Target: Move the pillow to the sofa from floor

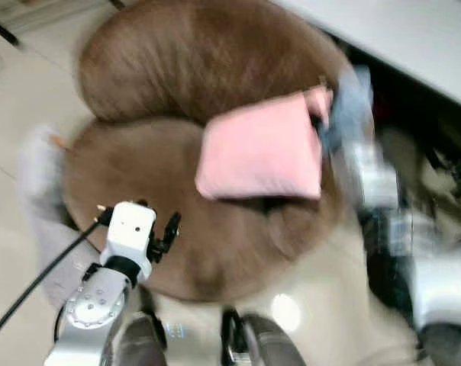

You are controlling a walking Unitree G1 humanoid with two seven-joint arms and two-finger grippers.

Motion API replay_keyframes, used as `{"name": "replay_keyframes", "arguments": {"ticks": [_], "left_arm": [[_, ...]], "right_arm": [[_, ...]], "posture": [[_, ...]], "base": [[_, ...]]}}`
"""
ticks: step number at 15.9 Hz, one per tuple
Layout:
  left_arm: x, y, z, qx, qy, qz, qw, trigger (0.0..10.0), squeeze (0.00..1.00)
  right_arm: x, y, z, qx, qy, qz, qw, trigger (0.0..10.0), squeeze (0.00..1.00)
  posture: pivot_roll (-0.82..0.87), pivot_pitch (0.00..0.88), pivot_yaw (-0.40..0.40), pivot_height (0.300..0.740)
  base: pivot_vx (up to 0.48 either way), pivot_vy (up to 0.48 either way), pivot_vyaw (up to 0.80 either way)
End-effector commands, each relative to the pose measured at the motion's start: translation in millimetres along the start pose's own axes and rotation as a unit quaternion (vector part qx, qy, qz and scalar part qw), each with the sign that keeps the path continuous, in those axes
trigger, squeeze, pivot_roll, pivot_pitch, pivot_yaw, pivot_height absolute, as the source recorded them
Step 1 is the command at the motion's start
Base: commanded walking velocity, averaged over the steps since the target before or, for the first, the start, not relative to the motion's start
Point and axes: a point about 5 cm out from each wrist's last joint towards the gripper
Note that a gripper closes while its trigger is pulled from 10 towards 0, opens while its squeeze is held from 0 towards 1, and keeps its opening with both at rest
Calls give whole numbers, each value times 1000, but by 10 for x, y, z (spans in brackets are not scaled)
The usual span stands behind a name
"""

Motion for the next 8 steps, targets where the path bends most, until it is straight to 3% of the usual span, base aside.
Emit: {"name": "replay_keyframes", "arguments": {"ticks": [1,2,3,4,5,7,8], "left_arm": [[16,22,-31,4,0,9,1000,10000,0],[33,83,-48,9,-4,20,1000,10000,0],[28,85,-63,13,-5,20,1000,10000,0],[38,68,-57,25,-18,15,999,10000,0],[31,89,-38,22,-35,25,999,10000,0],[29,159,-32,24,-52,36,998,10000,0],[45,187,-32,18,-55,37,998,10000,0]], "right_arm": [[-185,23,-143,14,21,9,1000,10000,0],[-468,86,-254,17,21,11,1000,10000,0],[-599,119,-304,18,14,13,1000,10000,0],[-801,131,-440,-14,27,16,999,10000,0],[-1006,51,-558,-69,36,-21,997,10000,0],[-1234,-125,-684,-153,26,-73,985,10000,0],[-1207,-199,-827,-158,75,-74,982,10000,0]], "posture": [[-18,59,-135,740],[-30,43,-113,740],[-34,23,-91,740],[-19,2,-70,740],[-1,0,-59,740],[4,0,-39,740],[11,0,-44,740]], "base": [[0,0,0],[0,0,0],[0,0,0],[0,0,0],[0,0,0],[0,0,0],[0,0,0]]}}
Point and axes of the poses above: a point about 5 cm out from each wrist's last joint towards the gripper, its own x axis pointing out of the wrist towards the gripper, its own z axis along the axis of the wrist's last joint, y = z × x, and after that the axes turned 5 degrees about -x, right-handed
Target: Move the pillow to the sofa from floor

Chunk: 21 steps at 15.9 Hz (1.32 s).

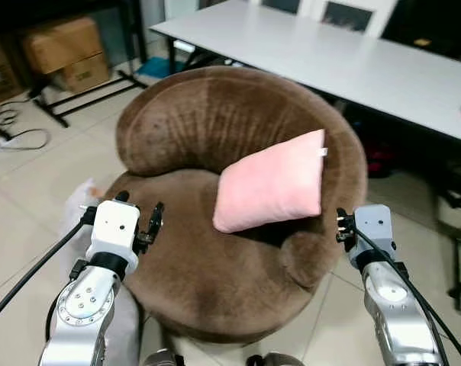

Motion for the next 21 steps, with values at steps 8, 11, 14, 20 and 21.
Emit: {"name": "replay_keyframes", "arguments": {"ticks": [8,11,14,20,21], "left_arm": [[-57,65,-128,-16,19,25,999,10000,0],[-98,40,-135,-17,21,25,999,10000,0],[-117,17,-158,-21,24,30,999,10000,0],[-91,-27,-162,-26,24,20,999,10000,0],[-79,-23,-158,-25,23,19,999,10000,0]], "right_arm": [[75,412,177,73,22,98,992,10000,0],[117,429,232,65,21,109,992,10000,0],[115,437,248,56,24,123,990,10000,0],[85,371,243,47,26,117,992,10000,0],[88,376,253,45,27,118,992,10000,0]], "posture": [[43,0,-95,740],[46,0,-111,740],[36,0,-117,740],[16,0,-107,740],[16,0,-108,740]], "base": [[0,0,0],[0,0,0],[-81,0,0],[-276,0,0],[-341,0,0]]}}
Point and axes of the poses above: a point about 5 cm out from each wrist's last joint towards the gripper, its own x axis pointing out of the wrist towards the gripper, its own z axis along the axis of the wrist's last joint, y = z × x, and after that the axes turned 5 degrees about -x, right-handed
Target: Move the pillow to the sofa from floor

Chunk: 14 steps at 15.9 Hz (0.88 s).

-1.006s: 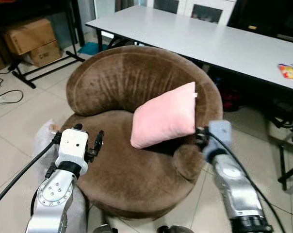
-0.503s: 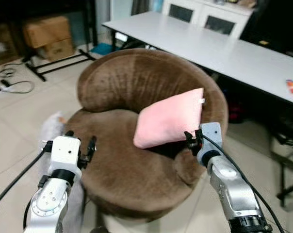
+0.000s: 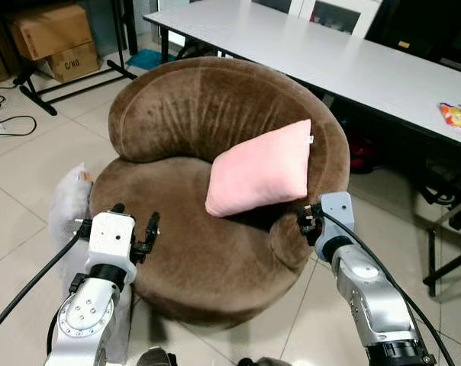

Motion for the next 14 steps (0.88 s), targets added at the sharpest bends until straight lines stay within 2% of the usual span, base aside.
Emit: {"name": "replay_keyframes", "arguments": {"ticks": [1,5,9,14], "left_arm": [[16,-22,-12,-2,4,-6,1000,10000,0],[30,-8,-6,0,0,-5,1000,10000,0],[38,1,-5,-5,1,0,1000,10000,0],[75,-2,11,-8,-2,-3,1000,10000,0]], "right_arm": [[-10,-32,25,-4,1,-4,1000,10000,0],[7,-10,37,-5,-1,-6,1000,10000,0],[27,7,62,-4,-3,-2,1000,10000,0],[17,-3,86,0,-7,-6,1000,10000,0]], "posture": [[16,0,-107,740],[22,0,-110,740],[22,0,-116,740],[10,0,-101,740]], "base": [[-345,0,0],[-327,0,0],[0,0,0],[0,442,0]]}}
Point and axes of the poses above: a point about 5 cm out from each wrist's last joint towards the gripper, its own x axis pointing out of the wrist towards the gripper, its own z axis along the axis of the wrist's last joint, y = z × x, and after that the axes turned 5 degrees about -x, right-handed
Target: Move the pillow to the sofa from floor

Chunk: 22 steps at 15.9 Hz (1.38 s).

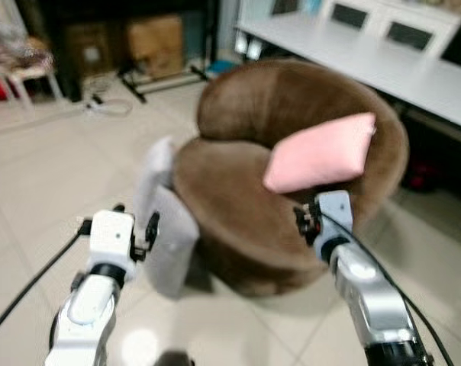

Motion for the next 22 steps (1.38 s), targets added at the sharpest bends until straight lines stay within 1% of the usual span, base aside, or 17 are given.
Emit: {"name": "replay_keyframes", "arguments": {"ticks": [1,6,8,9,11,12,13,15,17,22], "left_arm": [[46,-39,41,-1,-8,-8,1000,10000,0],[59,-39,46,1,-9,-9,1000,10000,0],[55,-25,39,1,-7,-2,1000,10000,0],[52,-15,39,4,-8,3,1000,10000,0],[48,-14,65,-2,-20,3,1000,10000,0],[50,-7,72,2,-21,4,1000,10000,0],[56,-1,89,4,-27,5,1000,10000,0],[60,3,111,4,-33,2,999,10000,0],[62,5,118,5,-35,0,999,10000,0],[70,34,118,6,-36,6,999,10000,0]], "right_arm": [[-17,-70,24,-1,-3,-12,1000,10000,0],[-26,-79,31,0,-5,-18,1000,10000,0],[-33,-82,54,7,-16,-21,1000,10000,0],[-32,-82,60,7,-17,-21,1000,10000,0],[-33,-67,115,12,-37,-11,999,10000,0],[-34,-49,133,0,-42,0,999,10000,0],[-37,-31,144,-10,-46,7,999,10000,0],[-50,1,151,-11,-49,13,999,10000,0],[-59,2,162,-8,-52,14,999,10000,0],[-20,-37,191,-5,-50,12,999,10000,0]], "posture": [[10,0,-101,740],[10,0,-102,740],[12,0,-104,740],[13,0,-103,740],[11,0,-100,740],[11,0,-99,740],[10,0,-98,740],[11,0,-96,740],[11,0,-95,740],[17,0,-99,740]], "base": [[0,472,0],[0,472,0],[0,428,0],[0,0,0],[0,0,0],[0,0,0],[0,0,800],[0,0,800],[341,0,800],[362,0,740]]}}
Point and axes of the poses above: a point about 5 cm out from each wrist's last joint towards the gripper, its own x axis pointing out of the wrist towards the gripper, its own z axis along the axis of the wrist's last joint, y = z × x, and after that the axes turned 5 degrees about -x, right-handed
